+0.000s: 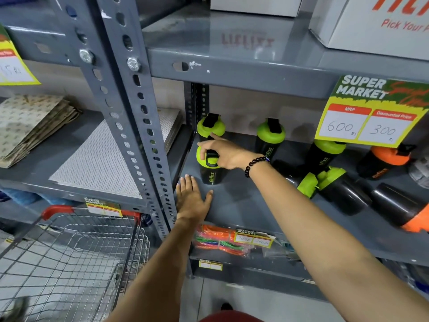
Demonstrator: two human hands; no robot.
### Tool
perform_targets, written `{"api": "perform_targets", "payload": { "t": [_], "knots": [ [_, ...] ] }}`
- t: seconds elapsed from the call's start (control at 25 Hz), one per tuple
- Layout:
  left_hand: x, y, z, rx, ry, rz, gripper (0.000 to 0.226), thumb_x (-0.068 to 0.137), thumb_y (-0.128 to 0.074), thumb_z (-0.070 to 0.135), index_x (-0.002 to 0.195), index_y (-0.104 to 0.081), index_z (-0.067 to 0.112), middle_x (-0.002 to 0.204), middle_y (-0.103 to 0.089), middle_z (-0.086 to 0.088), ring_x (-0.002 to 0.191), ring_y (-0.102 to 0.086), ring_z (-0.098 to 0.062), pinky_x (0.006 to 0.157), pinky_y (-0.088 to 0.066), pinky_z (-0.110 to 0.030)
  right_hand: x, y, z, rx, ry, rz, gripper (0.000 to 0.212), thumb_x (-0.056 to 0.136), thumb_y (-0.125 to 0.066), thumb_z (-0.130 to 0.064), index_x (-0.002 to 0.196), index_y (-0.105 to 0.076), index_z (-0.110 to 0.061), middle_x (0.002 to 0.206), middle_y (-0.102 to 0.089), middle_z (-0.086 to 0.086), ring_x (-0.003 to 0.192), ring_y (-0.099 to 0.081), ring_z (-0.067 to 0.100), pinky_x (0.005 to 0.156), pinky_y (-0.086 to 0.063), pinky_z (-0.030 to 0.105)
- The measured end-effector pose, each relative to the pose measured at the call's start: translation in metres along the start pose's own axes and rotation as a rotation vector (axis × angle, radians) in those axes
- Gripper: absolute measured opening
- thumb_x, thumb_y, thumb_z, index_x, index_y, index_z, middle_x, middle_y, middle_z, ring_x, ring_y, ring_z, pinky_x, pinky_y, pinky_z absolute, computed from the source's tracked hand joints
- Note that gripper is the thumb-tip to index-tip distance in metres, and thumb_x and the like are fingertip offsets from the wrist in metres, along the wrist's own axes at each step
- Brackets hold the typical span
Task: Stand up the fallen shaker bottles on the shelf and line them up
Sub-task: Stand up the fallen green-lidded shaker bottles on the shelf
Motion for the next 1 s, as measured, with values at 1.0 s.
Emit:
{"api": "perform_targets", "payload": {
  "t": [1.0],
  "knots": [
    [-0.016,-0.046,0.132,-0.029,-0.331,-0.092,0.065,0.095,-0.035,0.041,0.143,-0.019,0.000,0.156,-0.018,-0.018,0.146,-0.007,-0.031,0.122,-0.005,-0.038,-0.182,-0.013,0.200,-0.209,-0.739,0.469,0.101,0.074,-0.076,-0.034,0.149,-0.014,-0.008,0.153,-0.025,0.020,0.145,-0.018,0.037,0.122,-0.014,0.044]
  ]
}}
Point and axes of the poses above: each hand's wrist, its own x-axis towards the middle knuckle, its own y-axis out of the back of the hand, z = x × y, the point moved 9 cm from there along x, towards the middle knuckle
